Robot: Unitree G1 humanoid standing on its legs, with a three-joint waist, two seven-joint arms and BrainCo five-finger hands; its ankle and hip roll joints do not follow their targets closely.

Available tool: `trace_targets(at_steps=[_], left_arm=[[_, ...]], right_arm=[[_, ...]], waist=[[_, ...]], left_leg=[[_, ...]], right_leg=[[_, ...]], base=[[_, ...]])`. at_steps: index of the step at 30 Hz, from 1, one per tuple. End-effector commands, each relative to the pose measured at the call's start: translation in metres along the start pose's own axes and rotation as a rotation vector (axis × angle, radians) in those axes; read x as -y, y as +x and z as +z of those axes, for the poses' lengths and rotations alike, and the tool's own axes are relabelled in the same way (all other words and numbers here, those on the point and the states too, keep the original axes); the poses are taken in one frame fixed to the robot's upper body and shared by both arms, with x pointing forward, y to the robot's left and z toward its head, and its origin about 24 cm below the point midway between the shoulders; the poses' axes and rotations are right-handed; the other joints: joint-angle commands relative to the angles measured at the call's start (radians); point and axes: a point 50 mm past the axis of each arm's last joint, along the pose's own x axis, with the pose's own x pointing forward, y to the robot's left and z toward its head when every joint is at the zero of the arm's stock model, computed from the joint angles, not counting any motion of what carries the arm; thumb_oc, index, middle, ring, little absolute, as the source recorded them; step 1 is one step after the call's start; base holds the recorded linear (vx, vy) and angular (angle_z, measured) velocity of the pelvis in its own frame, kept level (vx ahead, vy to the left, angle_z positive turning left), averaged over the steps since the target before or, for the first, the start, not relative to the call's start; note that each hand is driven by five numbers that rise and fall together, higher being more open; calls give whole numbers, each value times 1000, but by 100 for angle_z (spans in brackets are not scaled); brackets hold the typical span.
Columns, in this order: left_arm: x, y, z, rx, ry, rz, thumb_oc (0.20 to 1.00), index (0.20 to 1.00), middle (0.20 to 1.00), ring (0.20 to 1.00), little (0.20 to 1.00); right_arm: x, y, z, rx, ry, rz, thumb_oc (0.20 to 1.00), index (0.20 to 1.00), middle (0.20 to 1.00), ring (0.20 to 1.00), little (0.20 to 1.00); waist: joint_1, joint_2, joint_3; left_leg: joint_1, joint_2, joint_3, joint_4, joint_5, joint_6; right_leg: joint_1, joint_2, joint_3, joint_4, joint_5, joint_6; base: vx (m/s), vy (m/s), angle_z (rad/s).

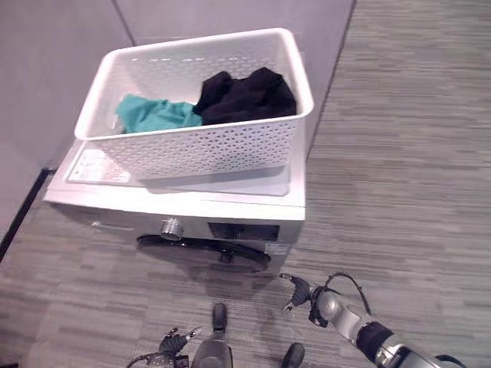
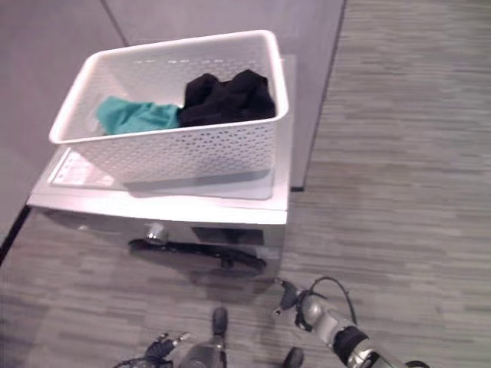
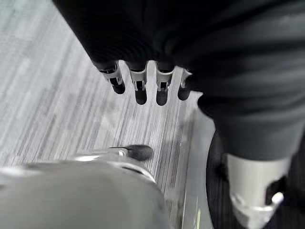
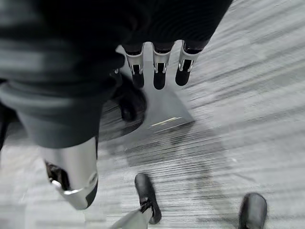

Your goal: Grab the laundry basket,head to the washer,open it,put in the laundry and shut it.

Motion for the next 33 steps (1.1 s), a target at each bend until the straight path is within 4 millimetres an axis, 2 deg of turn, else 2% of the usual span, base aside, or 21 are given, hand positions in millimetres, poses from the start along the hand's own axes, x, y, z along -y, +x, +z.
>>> trace_targets(at_steps=[1,4,6,9,10,13,14,16,21,26,30,33], left_arm=[[32,-5,-3,35,18,-84,1000,1000,1000,1000,1000],[37,-7,-15,-11,84,-119,1000,1000,1000,1000,1000],[39,-8,-15,5,143,-151,1000,1000,1000,1000,1000],[32,-9,-9,51,220,-180,1000,1000,1000,1000,1000],[23,-9,-12,36,222,-163,1000,1000,1000,1000,1000],[20,-9,-14,28,223,-158,1000,1000,1000,1000,1000],[14,-10,-19,11,208,-144,1000,1000,1000,1000,1000],[12,-11,-23,2,196,-139,1000,1000,1000,1000,1000],[10,-13,-33,-34,189,-130,1000,1000,1000,1000,1000],[12,-16,-45,-78,211,-140,1000,1000,1000,1000,1000],[12,-18,-42,-54,175,-141,1000,1000,1000,1000,1000],[11,-18,-36,-25,152,-136,1000,1000,1000,1000,1000]], right_arm=[[21,2,26,142,-97,-73,1000,1000,1000,1000,1000],[22,2,33,172,-175,-77,1000,1000,1000,1000,1000],[24,1,32,167,-324,-96,1000,1000,1000,1000,1000],[22,2,14,92,-383,-121,1000,1000,1000,1000,1000],[23,1,4,41,-396,-142,1000,1000,1000,1000,1000],[20,-1,-2,18,-415,-140,1000,1000,1000,1000,1000],[9,-5,-10,-14,-429,-120,1000,1000,1000,1000,1000],[2,-9,-19,-45,-404,-109,1000,1000,1000,1000,1000],[4,-17,-39,-141,-293,-156,1000,1000,1000,1000,1000],[1,-45,-63,-212,-163,-227,1000,1000,1000,1000,1000],[10,-58,-69,-215,-112,-305,1000,1000,1000,1000,1000],[13,-59,-68,-212,-88,-327,1000,1000,1000,1000,1000]], waist=[[-6,57,-29],[-32,62,-65],[-33,69,-87],[-27,59,-118],[-19,50,-129],[-15,42,-134],[-8,29,-141],[-4,17,-145],[-3,2,-144],[-33,-6,-147],[-41,-6,-144],[-41,-5,-140]], left_leg=[[138,104,-135,-6,-15,-64],[200,80,-88,-99,-68,-48],[217,62,-84,-177,-65,-53],[230,22,-98,-241,-57,-40],[239,-2,-103,-257,-67,-26],[244,-18,-103,-264,-73,-18],[258,-41,-102,-281,-80,-8],[263,-55,-102,-285,-88,-1],[252,-80,-112,-287,-92,12],[239,-93,-115,-290,-99,16],[233,-102,-110,-290,-103,24],[223,-107,-117,-290,-101,27]], right_leg=[[-96,-42,111,-57,13,51],[-98,-97,74,-27,44,77],[-101,-127,45,1,49,86],[-90,-180,3,42,66,115],[-85,-206,-5,57,80,131],[-81,-219,-7,61,85,141],[-76,-239,-9,70,96,156],[-75,-258,-12,81,107,168],[-69,-286,-26,88,121,184],[-67,-299,-38,85,133,195],[-74,-307,-38,84,140,201],[-75,-313,-46,85,143,204]], base=[[43,192,-11],[5,195,19],[3,200,79],[65,167,72],[56,128,96],[44,79,58],[50,72,7],[53,61,2],[21,15,-4],[17,2,3],[0,0,0],[0,0,0]])
